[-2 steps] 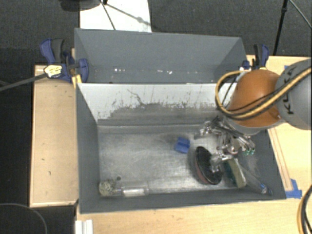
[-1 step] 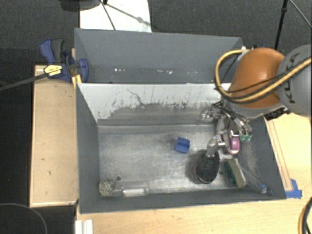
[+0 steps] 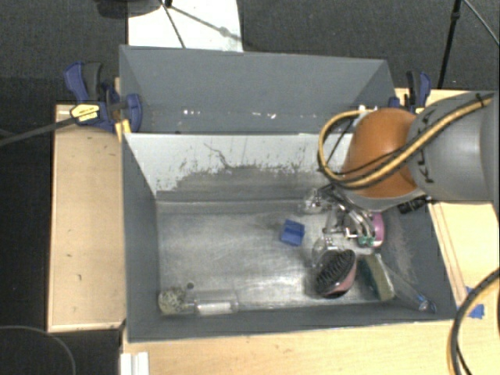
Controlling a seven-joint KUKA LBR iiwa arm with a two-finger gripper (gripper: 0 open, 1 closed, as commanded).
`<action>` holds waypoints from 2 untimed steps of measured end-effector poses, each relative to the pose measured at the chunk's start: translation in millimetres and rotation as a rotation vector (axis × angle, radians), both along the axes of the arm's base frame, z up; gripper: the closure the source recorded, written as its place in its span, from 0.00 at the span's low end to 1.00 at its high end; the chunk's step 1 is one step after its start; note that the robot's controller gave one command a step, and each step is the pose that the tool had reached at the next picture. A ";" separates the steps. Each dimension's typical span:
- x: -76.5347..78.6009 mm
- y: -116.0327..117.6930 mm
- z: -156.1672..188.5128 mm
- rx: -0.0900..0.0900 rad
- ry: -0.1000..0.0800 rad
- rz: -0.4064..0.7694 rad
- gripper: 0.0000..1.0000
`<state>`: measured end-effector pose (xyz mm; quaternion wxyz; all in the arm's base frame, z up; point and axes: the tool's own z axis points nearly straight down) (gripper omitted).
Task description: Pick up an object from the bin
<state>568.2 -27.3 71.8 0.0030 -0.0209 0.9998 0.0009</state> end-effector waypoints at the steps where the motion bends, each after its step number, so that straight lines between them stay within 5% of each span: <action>1: -16.1 58.8 3.8 0.001 0.000 -0.021 0.00; 2: 3.9 24.8 1.4 -0.001 -0.004 0.107 0.00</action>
Offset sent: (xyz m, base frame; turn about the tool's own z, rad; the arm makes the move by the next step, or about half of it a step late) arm -0.0175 0.0550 0.0018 0.0257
